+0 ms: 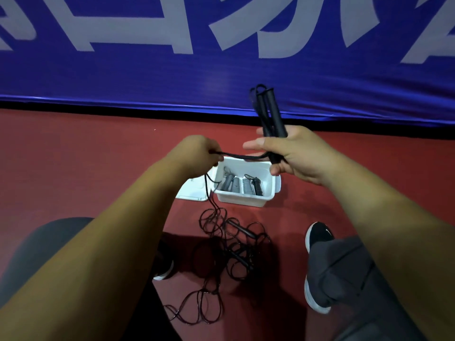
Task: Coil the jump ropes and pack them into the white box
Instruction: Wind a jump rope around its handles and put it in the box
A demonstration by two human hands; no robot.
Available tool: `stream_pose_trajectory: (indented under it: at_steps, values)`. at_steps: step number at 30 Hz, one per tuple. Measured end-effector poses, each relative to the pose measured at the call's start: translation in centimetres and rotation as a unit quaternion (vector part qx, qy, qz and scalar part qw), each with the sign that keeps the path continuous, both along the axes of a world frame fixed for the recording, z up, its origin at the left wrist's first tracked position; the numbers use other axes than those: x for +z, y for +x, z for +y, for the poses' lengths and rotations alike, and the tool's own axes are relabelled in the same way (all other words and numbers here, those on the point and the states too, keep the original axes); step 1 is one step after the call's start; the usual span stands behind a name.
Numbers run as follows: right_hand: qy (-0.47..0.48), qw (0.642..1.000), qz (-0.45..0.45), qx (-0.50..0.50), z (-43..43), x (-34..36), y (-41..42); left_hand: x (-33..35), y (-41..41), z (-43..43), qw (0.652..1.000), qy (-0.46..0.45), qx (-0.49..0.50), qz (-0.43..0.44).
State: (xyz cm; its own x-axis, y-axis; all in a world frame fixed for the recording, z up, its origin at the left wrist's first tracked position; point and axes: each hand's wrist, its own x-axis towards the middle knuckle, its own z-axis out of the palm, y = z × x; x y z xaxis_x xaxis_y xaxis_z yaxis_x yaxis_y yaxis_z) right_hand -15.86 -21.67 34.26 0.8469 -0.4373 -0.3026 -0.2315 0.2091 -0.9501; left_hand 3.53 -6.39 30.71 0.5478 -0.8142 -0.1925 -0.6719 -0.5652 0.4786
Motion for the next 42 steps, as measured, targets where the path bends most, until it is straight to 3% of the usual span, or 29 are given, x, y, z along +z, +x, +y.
stream_pose_trajectory:
  at_steps: [4,9,13,22,27,31,34,38,42]
  values:
    - [0.024,0.988,0.07,0.132,0.8,-0.6,-0.5,0.1,0.8,0.0,0.995,-0.08,0.061,-0.002]
    - [-0.007,0.932,0.171,0.32,2.4,-1.9,-1.1,1.6,-0.3,-0.2,0.965,-0.166,0.032,0.201]
    - [-0.013,0.895,0.241,0.375,3.4,-2.9,-1.2,2.8,-1.7,-0.4,0.951,-0.177,-0.05,0.247]
    - [-0.036,0.898,0.328,0.29,1.4,-4.6,-1.2,4.2,-4.3,-1.1,0.975,-0.1,-0.145,0.139]
    - [-0.045,0.911,0.339,0.231,0.5,-5.3,-1.3,4.7,-4.3,-0.6,0.978,0.008,-0.18,0.103]
    - [-0.06,0.913,0.355,0.192,-0.2,-6.0,-1.4,3.8,-3.9,0.2,0.961,0.15,-0.145,0.182]
    - [-0.074,0.927,0.331,0.156,-0.2,-6.2,-1.0,2.7,-4.3,0.4,0.942,0.221,-0.112,0.226]
    - [-0.13,0.96,0.237,0.07,0.3,-5.9,0.0,2.3,-5.2,-0.2,0.942,0.209,-0.07,0.252]
    - [-0.158,0.973,0.168,0.004,1.0,-5.2,0.7,1.7,-5.8,-0.8,0.976,0.185,-0.015,0.116]
